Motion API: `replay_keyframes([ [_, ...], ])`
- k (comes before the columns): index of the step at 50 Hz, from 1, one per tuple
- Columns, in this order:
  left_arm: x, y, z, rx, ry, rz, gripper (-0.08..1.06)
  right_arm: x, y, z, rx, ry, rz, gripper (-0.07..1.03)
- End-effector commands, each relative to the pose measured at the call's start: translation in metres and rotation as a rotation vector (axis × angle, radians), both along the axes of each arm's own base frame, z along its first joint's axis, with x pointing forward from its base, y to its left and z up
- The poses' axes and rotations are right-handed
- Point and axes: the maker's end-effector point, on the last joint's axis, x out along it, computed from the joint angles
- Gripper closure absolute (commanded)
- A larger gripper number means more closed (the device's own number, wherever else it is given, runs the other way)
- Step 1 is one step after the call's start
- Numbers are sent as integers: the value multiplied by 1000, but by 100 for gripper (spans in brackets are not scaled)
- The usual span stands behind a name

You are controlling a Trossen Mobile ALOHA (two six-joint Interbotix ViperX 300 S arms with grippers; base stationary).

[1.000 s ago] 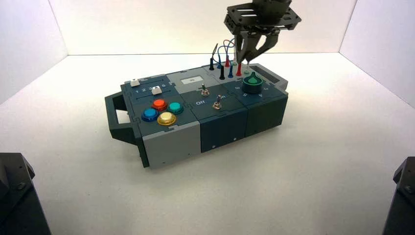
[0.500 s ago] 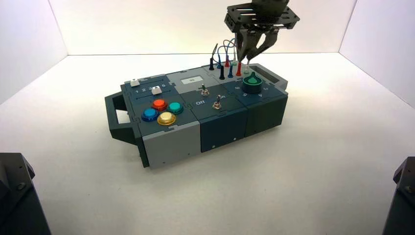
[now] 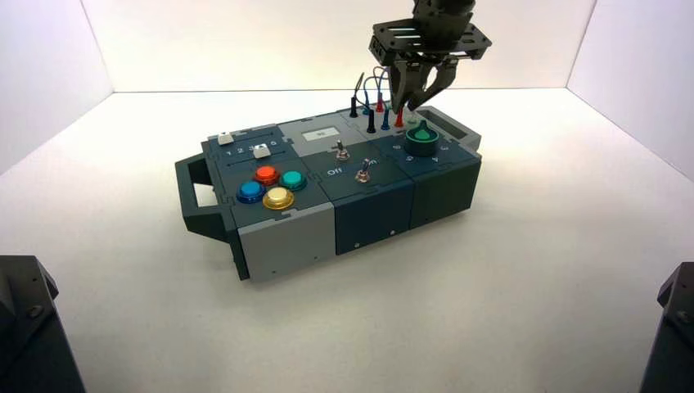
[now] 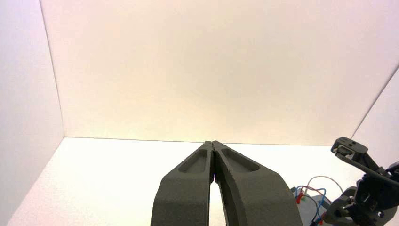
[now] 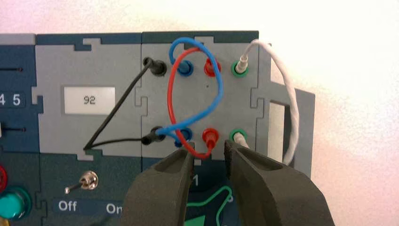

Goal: Pull the red wire.

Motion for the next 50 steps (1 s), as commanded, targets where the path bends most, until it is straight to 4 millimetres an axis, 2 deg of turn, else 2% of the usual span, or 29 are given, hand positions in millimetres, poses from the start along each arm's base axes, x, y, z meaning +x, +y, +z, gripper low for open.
replay_keyframes([
  [1,3,1,5,-3,-10,8,101,10,7,13,22,-37,2,60],
  [37,2,1,5,-4,-13,8,101,14,10,0,7,-10,2,65],
  [46,2,1,5,-4,-13,8,101,15,10,-3,4,-6,2,69],
  [50,2,1,6,-5,-15,8,101,15,10,-2,6,-7,0,75],
])
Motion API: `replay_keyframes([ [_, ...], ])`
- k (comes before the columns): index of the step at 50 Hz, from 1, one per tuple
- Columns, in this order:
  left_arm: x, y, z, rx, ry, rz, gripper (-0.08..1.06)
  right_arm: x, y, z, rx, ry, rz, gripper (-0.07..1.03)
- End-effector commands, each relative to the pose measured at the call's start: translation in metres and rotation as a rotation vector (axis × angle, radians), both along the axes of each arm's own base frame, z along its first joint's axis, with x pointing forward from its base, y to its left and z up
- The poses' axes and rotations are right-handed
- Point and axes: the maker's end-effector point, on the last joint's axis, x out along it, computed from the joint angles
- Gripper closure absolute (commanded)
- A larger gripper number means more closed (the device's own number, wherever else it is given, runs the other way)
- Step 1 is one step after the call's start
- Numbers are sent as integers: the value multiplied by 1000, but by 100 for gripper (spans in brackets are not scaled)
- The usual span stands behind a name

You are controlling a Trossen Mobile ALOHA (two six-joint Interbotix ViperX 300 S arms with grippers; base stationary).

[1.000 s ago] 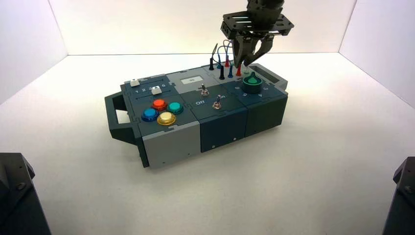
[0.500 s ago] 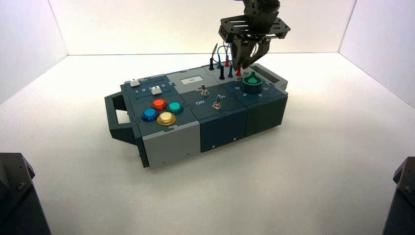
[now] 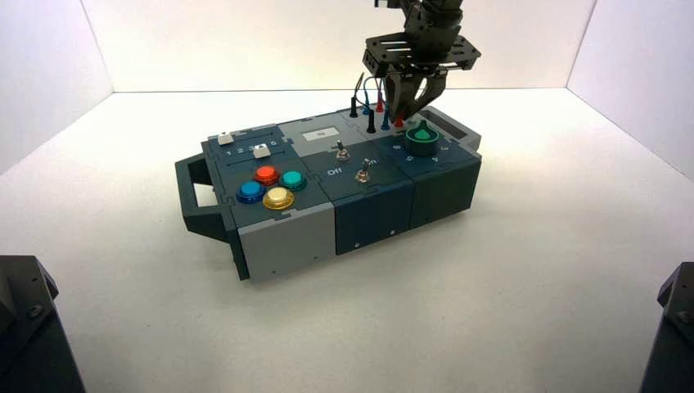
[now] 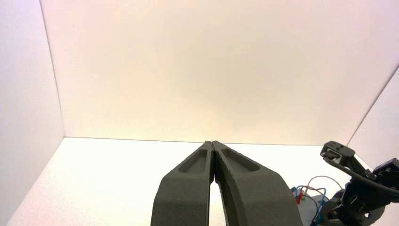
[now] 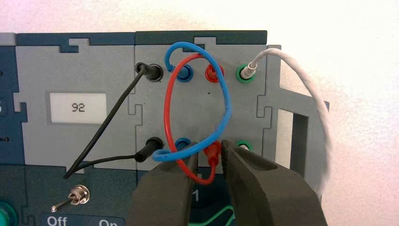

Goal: Pull the red wire.

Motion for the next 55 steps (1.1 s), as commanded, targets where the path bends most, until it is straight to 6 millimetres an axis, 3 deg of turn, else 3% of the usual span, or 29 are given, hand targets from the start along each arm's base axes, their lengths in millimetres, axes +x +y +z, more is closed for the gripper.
replay_keyframes([
  [1,2,1,6,-5,-15,8,101,9,6,14,23,-38,0,76],
  [11,2,1,6,-4,-15,8,101,8,4,13,11,-34,6,99],
  [22,2,1,5,-5,-13,8,101,10,4,19,12,-48,9,98],
  [39,2,1,6,-5,-15,8,101,15,6,44,32,-91,10,98],
  [55,1,2,7,-5,-23,8,101,14,3,49,17,-92,20,98],
])
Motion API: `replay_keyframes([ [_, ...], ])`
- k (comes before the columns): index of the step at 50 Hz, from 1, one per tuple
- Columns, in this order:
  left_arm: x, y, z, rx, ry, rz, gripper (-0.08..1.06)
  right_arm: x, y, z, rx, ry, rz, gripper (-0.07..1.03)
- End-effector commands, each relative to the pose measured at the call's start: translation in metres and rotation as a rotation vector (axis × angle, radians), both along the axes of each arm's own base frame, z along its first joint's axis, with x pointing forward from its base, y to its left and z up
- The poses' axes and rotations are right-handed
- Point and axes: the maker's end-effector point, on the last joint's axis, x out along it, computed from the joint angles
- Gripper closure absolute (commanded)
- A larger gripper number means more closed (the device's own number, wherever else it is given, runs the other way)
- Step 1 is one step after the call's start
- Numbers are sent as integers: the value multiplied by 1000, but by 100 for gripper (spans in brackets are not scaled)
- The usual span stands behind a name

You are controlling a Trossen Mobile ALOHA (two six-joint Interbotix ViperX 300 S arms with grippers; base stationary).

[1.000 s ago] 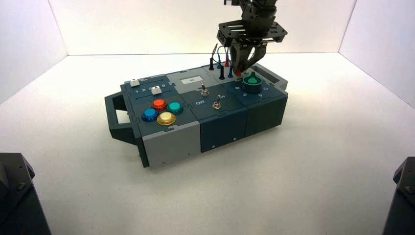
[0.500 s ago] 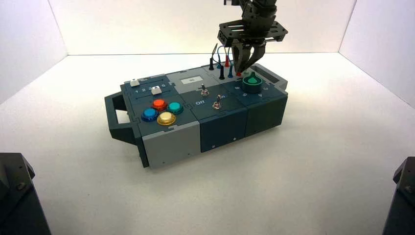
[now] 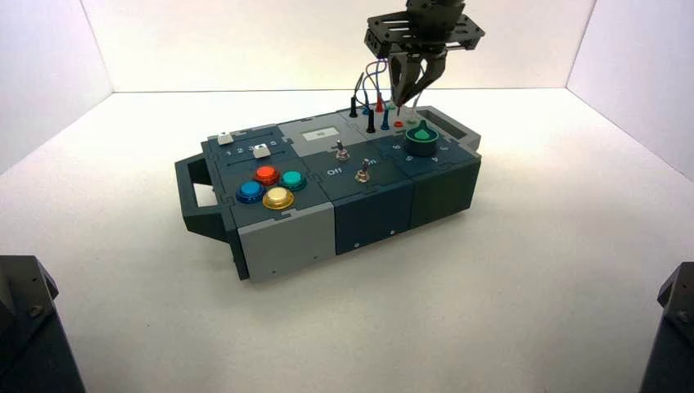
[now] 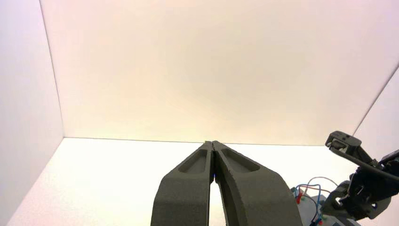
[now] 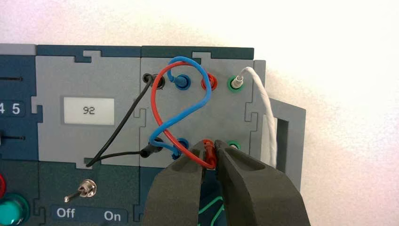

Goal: Pull the red wire.

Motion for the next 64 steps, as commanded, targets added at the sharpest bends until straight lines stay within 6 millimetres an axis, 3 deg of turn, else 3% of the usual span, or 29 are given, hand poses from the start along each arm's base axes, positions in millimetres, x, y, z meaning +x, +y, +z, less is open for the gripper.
replay_keyframes([
  [1,1,2,8,-5,-24,8,101,10,5,26,29,-61,3,98],
  [16,-1,2,9,-6,-30,8,101,18,7,25,16,-81,15,96],
  [24,-1,2,9,-4,-29,8,101,20,8,23,11,-71,17,76],
  [33,-1,2,9,-3,-29,8,101,13,6,26,8,-64,19,67],
  [57,-5,2,12,-6,-50,8,101,-11,2,55,27,-48,20,67],
  [64,-6,2,12,-6,-52,8,101,-14,5,53,20,-36,28,67],
])
